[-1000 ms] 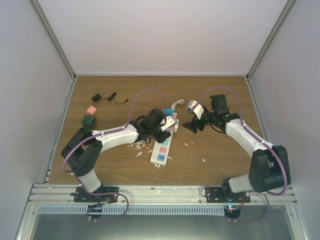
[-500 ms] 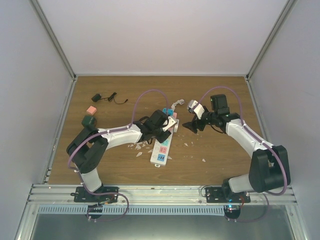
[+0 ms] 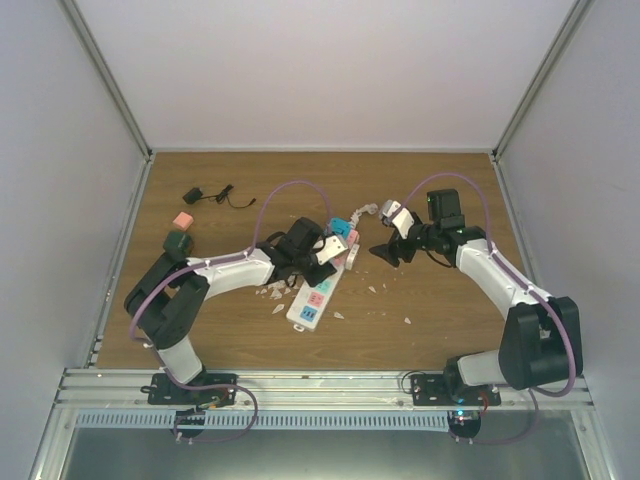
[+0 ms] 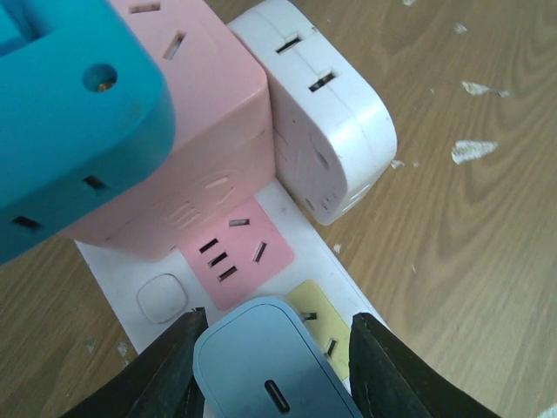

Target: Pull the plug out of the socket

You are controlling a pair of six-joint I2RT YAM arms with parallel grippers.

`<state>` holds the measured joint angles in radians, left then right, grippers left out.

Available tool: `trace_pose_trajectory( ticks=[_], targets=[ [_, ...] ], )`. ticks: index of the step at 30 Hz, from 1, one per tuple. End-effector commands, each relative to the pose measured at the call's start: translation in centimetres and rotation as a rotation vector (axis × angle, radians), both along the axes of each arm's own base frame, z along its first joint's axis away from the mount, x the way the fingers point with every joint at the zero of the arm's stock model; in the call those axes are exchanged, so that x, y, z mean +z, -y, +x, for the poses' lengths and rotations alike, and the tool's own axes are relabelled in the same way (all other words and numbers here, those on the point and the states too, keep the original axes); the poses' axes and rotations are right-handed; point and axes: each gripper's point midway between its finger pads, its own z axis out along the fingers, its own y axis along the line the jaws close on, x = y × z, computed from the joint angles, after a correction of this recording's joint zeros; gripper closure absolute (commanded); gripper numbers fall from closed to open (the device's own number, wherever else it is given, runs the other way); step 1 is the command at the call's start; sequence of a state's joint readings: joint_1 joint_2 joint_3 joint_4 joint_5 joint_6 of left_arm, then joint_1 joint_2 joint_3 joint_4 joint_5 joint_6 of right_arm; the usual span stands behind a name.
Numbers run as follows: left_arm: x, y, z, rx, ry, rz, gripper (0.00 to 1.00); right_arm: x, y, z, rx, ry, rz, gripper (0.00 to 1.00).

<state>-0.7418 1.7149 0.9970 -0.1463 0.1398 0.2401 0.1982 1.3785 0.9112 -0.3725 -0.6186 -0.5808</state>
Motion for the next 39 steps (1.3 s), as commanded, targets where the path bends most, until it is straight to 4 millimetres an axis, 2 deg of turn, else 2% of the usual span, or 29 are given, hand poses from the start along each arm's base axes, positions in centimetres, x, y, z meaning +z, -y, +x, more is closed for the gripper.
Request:
trace_pose_trajectory(
  ticks=[1,5,10,17,21,23,26,29,32,33,35,39],
  targets=[
    [0.6,-0.5,-2.0,-0.149,0.019,0.000,0.84,1.0,0.2,-0.5,0.029,0.013,0.010,0.10],
    [1.4,-0.2,-4.0,-0.320,0.050,-0.007,0.96,1.1,0.2,-0.8,0.041,0.013,0.005,0.10],
    [0.8,-0.7,-7.1,-0.577,0.057,0.035,0.96,0.9,0.1,-1.5,0.073,0.007,-0.004,0.10],
    [1.0,-2.2,-8.4,-0.766,0.087,0.002,0.96,0.1,-0.2,-2.6,0.121,-0.025,0.000,0.10],
    [0.9,-2.5,-8.6,-0.882,0.096,0.007,0.95,0.4,-0.9,-3.2,0.151,-0.037,0.030,0.10],
    [0.8,-2.5,-8.4,-0.910,0.062,0.009,0.91,0.6,-1.5,-3.7,0.176,-0.042,0.046,0.10],
    [1.7,-2.8,-7.7,-0.907,0.031,-0.056,0.80,1.0,-2.3,-4.6,0.225,-0.030,0.055,0.10],
    [2.1,-3.6,-7.0,-0.887,0.076,-0.063,0.74,1.2,-3.0,-5.4,0.281,-0.002,0.050,0.10],
    [3.1,-4.0,-6.9,-0.868,0.112,-0.076,0.55,1.1,-3.6,-5.9,0.336,0.012,0.035,0.09],
    [3.4,-4.0,-6.9,-0.856,0.113,-0.085,0.46,1.1,-3.8,-5.8,0.348,0.014,0.031,0.09],
    [4.2,-3.9,-6.7,-0.820,0.119,-0.107,0.37,1.2,-4.3,-5.6,0.368,0.008,0.028,0.09],
    [5.1,-4.3,-6.7,-0.735,0.130,-0.161,0.32,1.0,-5.8,-5.3,0.394,-0.013,0.030,0.09]
  ],
)
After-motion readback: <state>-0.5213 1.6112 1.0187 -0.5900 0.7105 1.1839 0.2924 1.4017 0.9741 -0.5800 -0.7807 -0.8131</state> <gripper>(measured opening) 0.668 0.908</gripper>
